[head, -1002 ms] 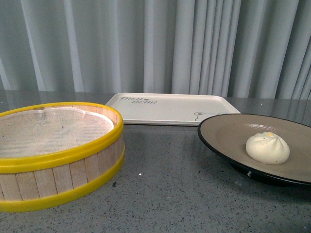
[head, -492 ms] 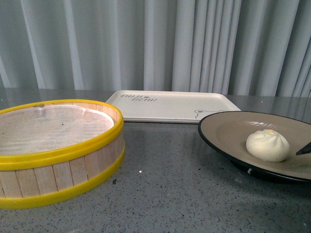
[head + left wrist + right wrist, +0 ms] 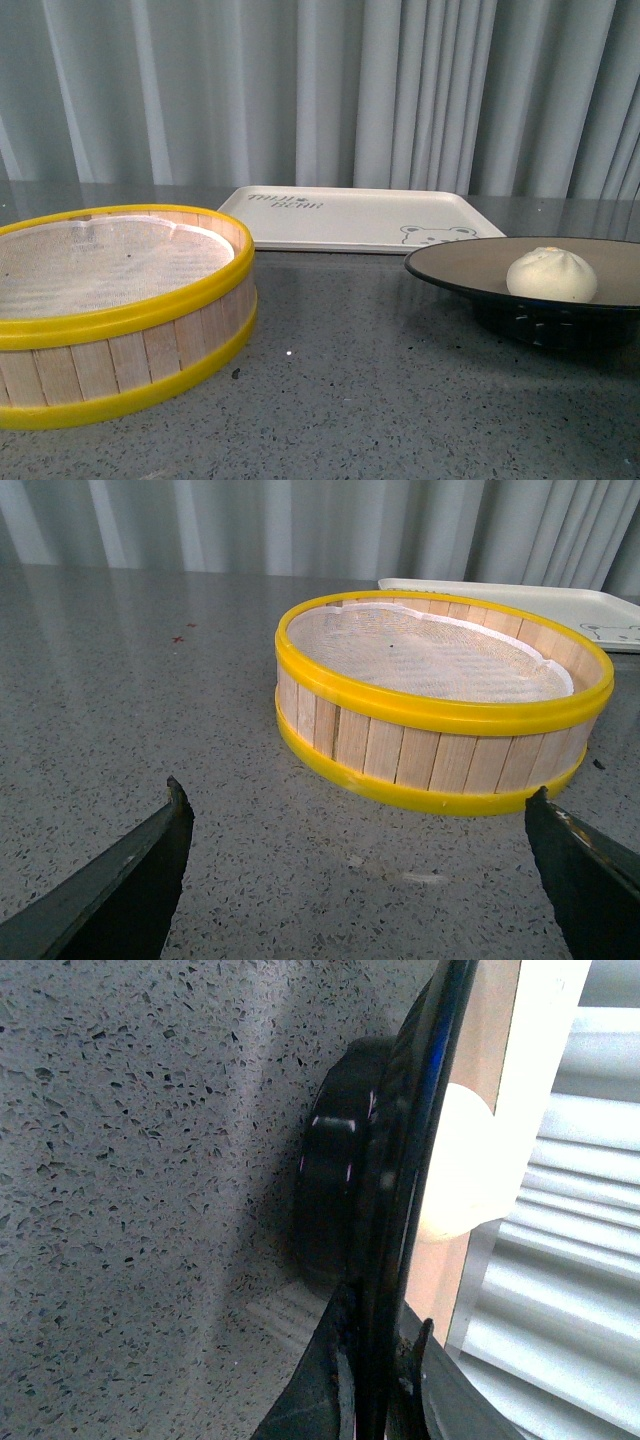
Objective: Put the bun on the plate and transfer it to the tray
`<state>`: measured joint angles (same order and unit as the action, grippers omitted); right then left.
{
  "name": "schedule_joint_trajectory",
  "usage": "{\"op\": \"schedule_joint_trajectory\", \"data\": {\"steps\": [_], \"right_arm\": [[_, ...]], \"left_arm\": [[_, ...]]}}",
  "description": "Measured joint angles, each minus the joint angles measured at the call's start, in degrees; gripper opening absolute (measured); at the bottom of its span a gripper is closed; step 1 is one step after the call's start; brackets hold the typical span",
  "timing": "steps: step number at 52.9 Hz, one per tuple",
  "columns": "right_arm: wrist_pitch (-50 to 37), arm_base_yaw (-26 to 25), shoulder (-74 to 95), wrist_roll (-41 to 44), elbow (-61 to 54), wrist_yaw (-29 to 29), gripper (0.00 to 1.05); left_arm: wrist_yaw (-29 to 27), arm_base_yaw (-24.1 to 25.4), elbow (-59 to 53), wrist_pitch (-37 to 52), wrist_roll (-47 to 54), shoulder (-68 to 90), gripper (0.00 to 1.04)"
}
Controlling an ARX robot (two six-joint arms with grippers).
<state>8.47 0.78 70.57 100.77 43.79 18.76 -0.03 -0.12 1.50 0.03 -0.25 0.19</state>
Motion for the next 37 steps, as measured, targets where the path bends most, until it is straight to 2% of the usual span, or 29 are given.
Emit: {"op": "schedule_joint_trajectory", "data": {"steps": [10, 37], "right_arm": [[-1.7, -0.7, 2.7, 3.0, 3.3, -1.2, 0.03], [-7.7, -2.1, 23.4, 3.4, 25.8, -3.6, 0.03]], "left_arm": [[0.0, 0.0, 0.0, 0.0, 0.0, 0.0, 0.98], [0.0, 0.0, 0.0, 0.0, 0.0, 0.0, 0.98]]}}
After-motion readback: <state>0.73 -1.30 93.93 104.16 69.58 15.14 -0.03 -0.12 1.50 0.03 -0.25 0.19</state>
